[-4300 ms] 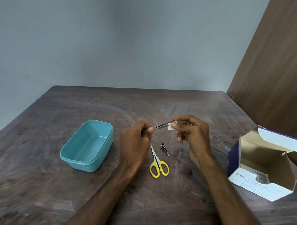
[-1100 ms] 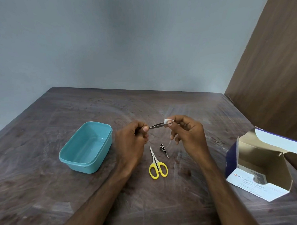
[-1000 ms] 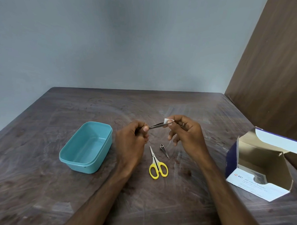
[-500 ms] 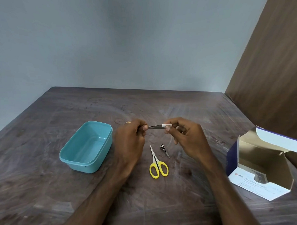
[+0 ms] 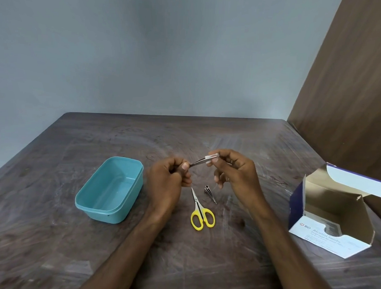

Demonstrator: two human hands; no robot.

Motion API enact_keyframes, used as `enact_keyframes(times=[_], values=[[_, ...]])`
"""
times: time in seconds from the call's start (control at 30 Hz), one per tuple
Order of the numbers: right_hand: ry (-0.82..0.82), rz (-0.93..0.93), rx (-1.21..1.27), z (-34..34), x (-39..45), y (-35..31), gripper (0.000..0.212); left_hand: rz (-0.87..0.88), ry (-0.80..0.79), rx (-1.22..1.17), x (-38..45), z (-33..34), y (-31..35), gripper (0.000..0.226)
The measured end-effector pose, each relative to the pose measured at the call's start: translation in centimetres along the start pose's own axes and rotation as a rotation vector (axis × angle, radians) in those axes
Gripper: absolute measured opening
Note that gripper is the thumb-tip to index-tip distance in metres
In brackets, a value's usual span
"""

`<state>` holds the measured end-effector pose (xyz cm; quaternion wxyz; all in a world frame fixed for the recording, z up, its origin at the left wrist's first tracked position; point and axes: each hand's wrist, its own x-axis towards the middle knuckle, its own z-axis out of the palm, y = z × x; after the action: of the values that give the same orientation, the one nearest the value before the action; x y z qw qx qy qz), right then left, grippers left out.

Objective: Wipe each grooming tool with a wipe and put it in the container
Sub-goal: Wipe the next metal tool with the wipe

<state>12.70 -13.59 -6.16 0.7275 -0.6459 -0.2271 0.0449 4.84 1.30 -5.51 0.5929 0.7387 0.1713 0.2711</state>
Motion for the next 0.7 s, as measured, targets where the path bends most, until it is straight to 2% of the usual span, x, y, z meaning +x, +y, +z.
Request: enact_keyframes(times=[0.1,0.23,0.7], values=[[0.029,-0.01,-0.002,0.26,-0.01,0.07,0.013,-0.044,-0.026,-0.093,-0.11,0.13,0.05,0.023],[0.086,-0.01,-0.048,0.39,0.05,0.28,0.008,-0.045,-0.02,-0.101,-0.26,0.39,0.03,0.023],[-0.017,0.033,-0.063,0.6,-0.27,-0.31,0.011,-0.052,-0.005,-0.149,-0.42,0.2,0.14,0.025]])
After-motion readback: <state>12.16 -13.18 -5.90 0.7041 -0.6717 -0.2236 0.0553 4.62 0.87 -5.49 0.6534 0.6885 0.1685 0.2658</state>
